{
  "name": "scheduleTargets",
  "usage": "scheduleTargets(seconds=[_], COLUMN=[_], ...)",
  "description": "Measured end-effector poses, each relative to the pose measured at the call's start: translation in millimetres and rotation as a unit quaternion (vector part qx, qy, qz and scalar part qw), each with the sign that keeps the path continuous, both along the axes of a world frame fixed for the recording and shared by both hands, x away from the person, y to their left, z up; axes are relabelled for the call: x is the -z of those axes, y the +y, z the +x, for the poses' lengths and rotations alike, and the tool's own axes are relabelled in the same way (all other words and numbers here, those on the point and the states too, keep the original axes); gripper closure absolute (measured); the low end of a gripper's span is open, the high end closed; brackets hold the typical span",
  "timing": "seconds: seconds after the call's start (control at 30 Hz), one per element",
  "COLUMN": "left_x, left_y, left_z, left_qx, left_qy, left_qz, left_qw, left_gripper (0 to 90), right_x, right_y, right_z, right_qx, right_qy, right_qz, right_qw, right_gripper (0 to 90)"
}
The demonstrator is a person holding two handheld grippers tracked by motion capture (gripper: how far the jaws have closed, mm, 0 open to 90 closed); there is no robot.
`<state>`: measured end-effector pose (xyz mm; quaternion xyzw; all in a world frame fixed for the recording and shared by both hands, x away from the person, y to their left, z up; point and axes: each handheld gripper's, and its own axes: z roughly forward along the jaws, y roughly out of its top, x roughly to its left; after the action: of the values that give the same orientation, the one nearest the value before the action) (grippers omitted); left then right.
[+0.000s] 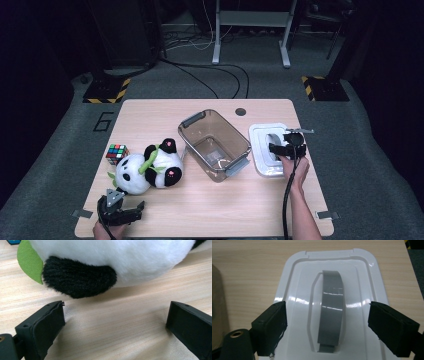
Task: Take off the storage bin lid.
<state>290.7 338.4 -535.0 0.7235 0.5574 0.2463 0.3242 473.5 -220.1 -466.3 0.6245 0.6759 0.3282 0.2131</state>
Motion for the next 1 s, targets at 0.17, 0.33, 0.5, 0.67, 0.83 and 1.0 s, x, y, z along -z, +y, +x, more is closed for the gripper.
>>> scheduleTargets(seconds=[0.17, 0.33, 0.5, 0.67, 0.83, 1.0], left_x=[0.0, 0.7, 0.6, 0.4, 0.4, 0.4], left_y=[-0.2, -1.1, -0.7, -0.7, -0.7, -0.7], left_z=[0.0, 0.4, 0.7, 0.3, 0.3, 0.3], left_qx=[0.0, -0.005, -0.003, -0.003, -0.003, -0.003], left_qy=[0.0, -0.005, -0.004, -0.003, -0.003, -0.003], left_qz=[0.0, -0.004, -0.004, -0.004, -0.004, -0.004], left_qw=[1.0, 1.0, 1.0, 1.0, 1.0, 1.0], left_gripper=[1.7, 1.7, 1.7, 1.7, 1.7, 1.7], right_x=[-1.1, 4.0, 7.7, 11.1, 20.2, 29.5], right_y=[0.0, 2.4, 8.4, 14.0, 20.9, 25.0], right_z=[-17.1, -32.2, -49.1, -68.5, -88.7, -102.0], right_qx=[-0.038, -0.061, -0.083, -0.107, -0.132, -0.149], right_qy=[-0.007, -0.01, -0.023, -0.04, -0.039, -0.043], right_qz=[0.005, 0.008, -0.01, -0.011, -0.006, -0.003], right_qw=[0.9992, 0.9981, 0.9963, 0.9934, 0.9905, 0.9878], right_gripper=[0.0, 0.0, 0.0, 0.0, 0.0, 0.0])
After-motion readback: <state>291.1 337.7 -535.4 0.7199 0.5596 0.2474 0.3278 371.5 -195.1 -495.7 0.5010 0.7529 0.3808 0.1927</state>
